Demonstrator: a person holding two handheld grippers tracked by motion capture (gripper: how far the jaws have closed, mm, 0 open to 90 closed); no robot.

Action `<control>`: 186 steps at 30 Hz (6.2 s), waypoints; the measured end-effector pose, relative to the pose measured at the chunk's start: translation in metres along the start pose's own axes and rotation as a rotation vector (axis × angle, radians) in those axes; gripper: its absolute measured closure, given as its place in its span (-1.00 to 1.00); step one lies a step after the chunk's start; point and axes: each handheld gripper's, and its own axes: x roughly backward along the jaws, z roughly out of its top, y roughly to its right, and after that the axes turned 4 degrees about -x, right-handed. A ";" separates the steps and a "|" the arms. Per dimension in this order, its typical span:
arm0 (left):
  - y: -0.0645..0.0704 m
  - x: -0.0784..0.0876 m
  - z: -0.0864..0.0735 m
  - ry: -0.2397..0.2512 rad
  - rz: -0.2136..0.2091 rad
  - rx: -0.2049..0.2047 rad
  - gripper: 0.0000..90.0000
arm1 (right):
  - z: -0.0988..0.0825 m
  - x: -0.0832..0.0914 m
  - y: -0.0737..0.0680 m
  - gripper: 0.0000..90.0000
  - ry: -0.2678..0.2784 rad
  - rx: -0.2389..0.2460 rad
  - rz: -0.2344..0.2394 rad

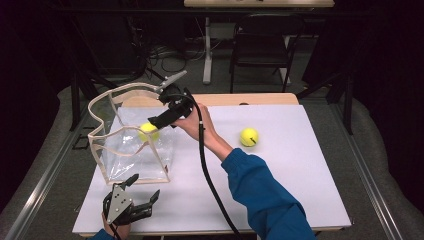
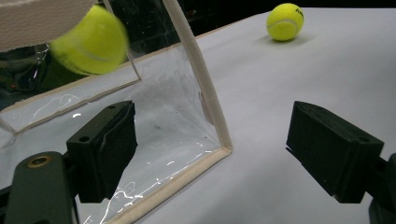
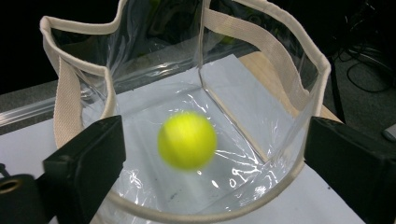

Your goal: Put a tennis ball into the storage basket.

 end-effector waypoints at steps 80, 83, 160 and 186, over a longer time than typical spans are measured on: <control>0.001 -0.002 0.000 -0.003 0.003 -0.003 -0.65 | -0.177 0.095 0.043 -1.00 -0.011 -0.046 -0.101; 0.001 -0.002 0.000 -0.004 0.005 -0.005 -0.65 | -0.187 0.096 0.045 -1.00 -0.013 -0.054 -0.110; 0.003 -0.002 0.001 -0.007 0.002 -0.017 -0.65 | -0.253 0.116 0.109 -1.00 -0.105 -0.254 -0.280; 0.003 -0.002 0.001 -0.007 0.005 -0.015 -0.65 | -0.236 0.093 0.145 -1.00 -0.150 -0.317 -0.278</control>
